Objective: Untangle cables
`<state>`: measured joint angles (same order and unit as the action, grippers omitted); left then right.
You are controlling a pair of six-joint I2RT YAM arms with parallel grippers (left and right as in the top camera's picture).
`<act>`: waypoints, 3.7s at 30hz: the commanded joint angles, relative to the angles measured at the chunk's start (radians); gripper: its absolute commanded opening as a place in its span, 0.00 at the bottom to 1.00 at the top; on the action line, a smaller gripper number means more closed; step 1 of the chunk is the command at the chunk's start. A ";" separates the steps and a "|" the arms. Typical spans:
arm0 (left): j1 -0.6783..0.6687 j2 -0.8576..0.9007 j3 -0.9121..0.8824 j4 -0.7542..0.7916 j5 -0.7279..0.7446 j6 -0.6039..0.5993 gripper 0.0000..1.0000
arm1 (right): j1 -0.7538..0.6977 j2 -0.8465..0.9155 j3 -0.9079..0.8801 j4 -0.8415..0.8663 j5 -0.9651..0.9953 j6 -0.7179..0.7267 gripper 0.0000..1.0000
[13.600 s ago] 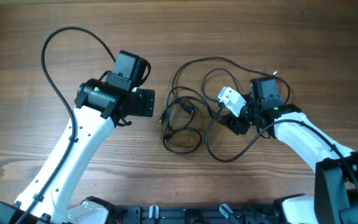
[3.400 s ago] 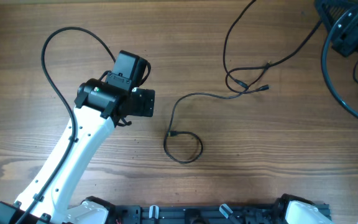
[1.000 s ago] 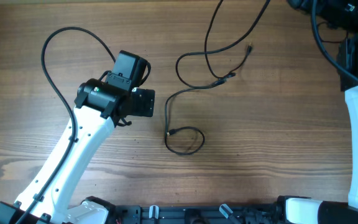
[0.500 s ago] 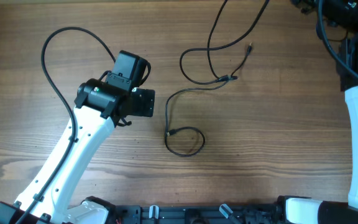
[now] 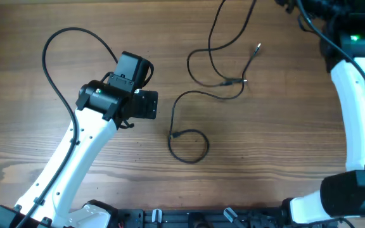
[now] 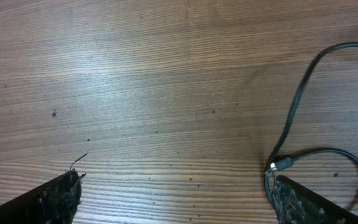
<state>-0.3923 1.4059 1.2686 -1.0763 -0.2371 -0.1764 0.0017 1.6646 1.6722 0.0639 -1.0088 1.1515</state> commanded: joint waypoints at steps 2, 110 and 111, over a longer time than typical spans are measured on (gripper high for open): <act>0.004 -0.014 -0.001 0.000 0.002 0.012 1.00 | 0.036 -0.009 0.014 0.127 0.007 0.074 0.04; 0.004 -0.014 -0.001 0.000 0.002 0.012 1.00 | -0.706 0.066 0.021 -0.769 0.896 -0.835 1.00; 0.004 -0.014 -0.001 0.000 0.002 0.012 1.00 | -0.706 0.066 0.021 -0.772 0.830 -0.862 1.00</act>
<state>-0.3923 1.4059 1.2682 -1.0763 -0.2371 -0.1764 -0.7021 1.7226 1.6760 -0.7002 0.0696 0.3523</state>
